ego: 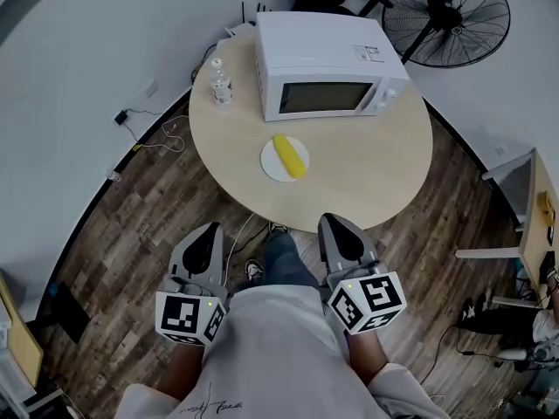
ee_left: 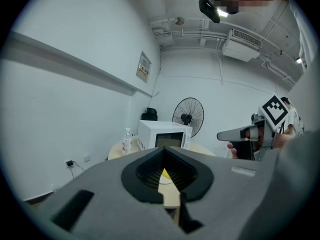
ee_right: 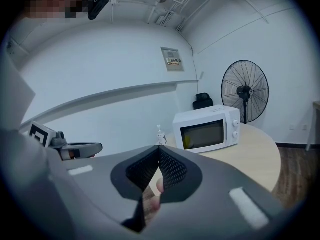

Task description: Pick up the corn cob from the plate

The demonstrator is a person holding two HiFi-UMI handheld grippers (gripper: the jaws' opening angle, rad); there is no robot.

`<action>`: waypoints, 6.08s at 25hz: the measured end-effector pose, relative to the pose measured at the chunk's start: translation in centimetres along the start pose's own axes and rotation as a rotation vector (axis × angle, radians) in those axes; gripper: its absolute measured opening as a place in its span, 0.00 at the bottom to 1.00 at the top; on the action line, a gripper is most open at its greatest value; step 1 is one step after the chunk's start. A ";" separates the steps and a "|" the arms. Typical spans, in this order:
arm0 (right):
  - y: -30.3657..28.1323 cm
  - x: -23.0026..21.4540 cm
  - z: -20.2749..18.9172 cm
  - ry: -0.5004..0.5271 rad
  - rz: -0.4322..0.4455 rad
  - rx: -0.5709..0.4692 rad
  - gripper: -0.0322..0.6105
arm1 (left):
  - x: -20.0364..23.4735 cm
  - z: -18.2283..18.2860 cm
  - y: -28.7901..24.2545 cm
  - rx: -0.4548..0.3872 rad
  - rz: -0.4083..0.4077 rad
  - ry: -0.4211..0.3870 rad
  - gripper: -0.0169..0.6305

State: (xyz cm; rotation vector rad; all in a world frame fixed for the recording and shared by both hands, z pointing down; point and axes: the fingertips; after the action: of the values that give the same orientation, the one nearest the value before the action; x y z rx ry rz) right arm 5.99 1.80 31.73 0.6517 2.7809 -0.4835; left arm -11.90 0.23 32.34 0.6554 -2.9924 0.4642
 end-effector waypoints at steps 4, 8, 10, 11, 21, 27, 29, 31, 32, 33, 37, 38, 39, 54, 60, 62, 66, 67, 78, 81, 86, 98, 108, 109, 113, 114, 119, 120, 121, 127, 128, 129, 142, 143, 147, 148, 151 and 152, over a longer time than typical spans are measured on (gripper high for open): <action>-1.0 -0.9 -0.1 -0.006 0.010 0.016 0.07 | -0.5 -0.1 -1.2 0.005 -0.015 -0.004 0.02; -2.3 -1.6 0.1 -0.010 0.019 0.033 0.07 | -0.5 0.2 -2.4 0.006 -0.017 -0.016 0.02; -2.9 -2.0 0.2 -0.009 0.024 0.042 0.07 | -0.5 0.1 -2.9 0.013 -0.018 -0.013 0.02; -3.1 -2.2 0.3 -0.009 0.027 0.047 0.07 | -0.5 0.1 -3.1 0.017 -0.017 -0.008 0.02; -5.8 -4.5 0.0 -0.010 0.047 0.109 0.07 | -0.3 0.3 -5.5 0.039 -0.009 0.016 0.02; -7.3 -5.6 -0.5 -0.002 0.057 0.143 0.08 | 0.0 0.3 -6.3 0.051 0.002 0.018 0.02; -7.8 -5.9 -0.6 -0.004 0.064 0.150 0.08 | 0.1 0.2 -6.5 0.057 0.005 0.018 0.02; -8.4 -6.3 -0.8 -0.010 0.072 0.160 0.08 | 0.1 0.1 -6.8 0.064 0.006 0.018 0.02; -8.6 -6.6 -1.0 -0.011 0.075 0.166 0.08 | 0.0 0.1 -6.9 0.068 0.006 0.017 0.02; -8.9 -6.8 -1.1 -0.012 0.078 0.172 0.08 | 0.0 0.0 -7.1 0.072 0.006 0.016 0.02; -9.7 -7.3 -1.5 -0.012 0.088 0.191 0.09 | 0.0 0.1 -7.2 0.077 0.013 0.016 0.02; -9.9 -7.4 -1.6 -0.013 0.090 0.196 0.09 | 0.1 0.1 -7.3 0.078 0.017 0.017 0.02; -10.1 -7.5 -1.8 -0.013 0.093 0.202 0.09 | 0.1 0.0 -7.3 0.080 0.020 0.019 0.02; -13.0 -10.0 -3.5 -0.026 0.115 0.277 0.11 | 1.0 -0.8 -8.5 0.115 0.059 0.038 0.02; -14.5 -11.2 -4.6 -0.039 0.122 0.314 0.11 | 1.3 -1.2 -9.4 0.129 0.068 0.047 0.02; -15.2 -11.5 -5.0 -0.047 0.127 0.329 0.12 | 1.3 -1.3 -9.6 0.134 0.068 0.047 0.02; -16.5 -12.0 -5.8 -0.045 0.135 0.361 0.12 | 1.7 -1.6 -9.9 0.147 0.072 0.054 0.02; -16.8 -12.1 -6.0 -0.043 0.134 0.368 0.12 | 1.9 -1.7 -9.9 0.151 0.072 0.057 0.02; -19.6 -13.4 -8.7 -0.047 0.125 0.453 0.15 | 3.7 -1.3 -10.4 0.154 0.087 0.110 0.02; -20.2 -13.5 -9.5 -0.042 0.123 0.480 0.15 | 4.1 -1.5 -10.4 0.163 0.090 0.106 0.02; -21.0 -14.4 -11.3 -0.046 0.127 0.529 0.20 | 3.9 -2.0 -10.5 0.180 0.084 0.110 0.02; -21.8 -16.9 -14.5 -0.040 0.101 0.629 0.29 | 3.6 -2.5 -10.9 0.202 0.081 0.115 0.02; -24.1 -18.4 -16.5 -0.013 0.092 0.702 0.33 | 3.3 -3.1 -11.7 0.230 0.065 0.117 0.02; -24.3 -18.5 -16.6 -0.016 0.086 0.703 0.33 | 3.4 -3.2 -11.7 0.233 0.066 0.119 0.02; -25.0 -19.0 -16.9 -0.031 0.059 0.711 0.33 | 3.6 -3.4 -11.8 0.248 0.066 0.122 0.02; -25.2 -19.1 -17.1 -0.029 0.061 0.715 0.34 | 3.7 -3.4 -11.9 0.250 0.067 0.122 0.02; -25.7 -19.4 -17.8 -0.017 0.060 0.754 0.37 | 4.0 -3.7 -12.1 0.264 0.071 0.128 0.02; -25.8 -19.5 -17.8 -0.019 0.061 0.755 0.37 | 4.1 -3.8 -12.2 0.266 0.071 0.128 0.02; -25.9 -19.5 -17.9 -0.022 0.063 0.756 0.37 | 4.1 -3.8 -12.3 0.269 0.070 0.128 0.02; -26.4 -19.6 -18.5 -0.024 0.068 0.779 0.41 | 4.4 -3.9 -12.6 0.274 0.075 0.131 0.02; -26.5 -19.6 -18.7 -0.023 0.068 0.784 0.42 | 4.5 -4.0 -12.7 0.274 0.078 0.133 0.02; -26.6 -19.7 -18.8 -0.023 0.068 0.789 0.42 | 4.6 -4.0 -12.7 0.275 0.081 0.136 0.02; -27.8 -19.7 -19.7 -0.012 0.072 0.839 0.47 | 5.0 -3.9 -13.1 0.290 0.084 0.136 0.02; -27.9 -19.7 -19.7 -0.014 0.072 0.841 0.47 | 5.0 -4.0 -13.1 0.292 0.085 0.138 0.02; -28.3 -19.7 -20.0 -0.006 0.066 0.852 0.48 | 5.0 -4.1 -13.1 0.297 0.082 0.137 0.02; -28.4 -19.7 -20.2 -0.004 0.065 0.856 0.48 | 5.0 -4.1 -13.1 0.298 0.081 0.136 0.02; -28.6 -19.8 -20.6 0.000 0.063 0.873 0.49 | 5.2 -4.2 -13.2 0.298 0.085 0.142 0.02; -28.7 -19.8 -20.7 0.002 0.062 0.877 0.50 | 5.2 -4.3 -13.2 0.298 0.086 0.145 0.02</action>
State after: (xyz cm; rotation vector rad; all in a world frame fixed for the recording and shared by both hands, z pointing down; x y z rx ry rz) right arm 6.61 -22.41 64.23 0.8764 2.4365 -1.7087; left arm -11.24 -12.00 40.64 0.4854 -2.8475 0.9330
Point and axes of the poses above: the fingertips, and each gripper's own axes: y backward along the fingers, x to its left, z out of its top, and after that the axes turned 10 degrees about z, right-handed
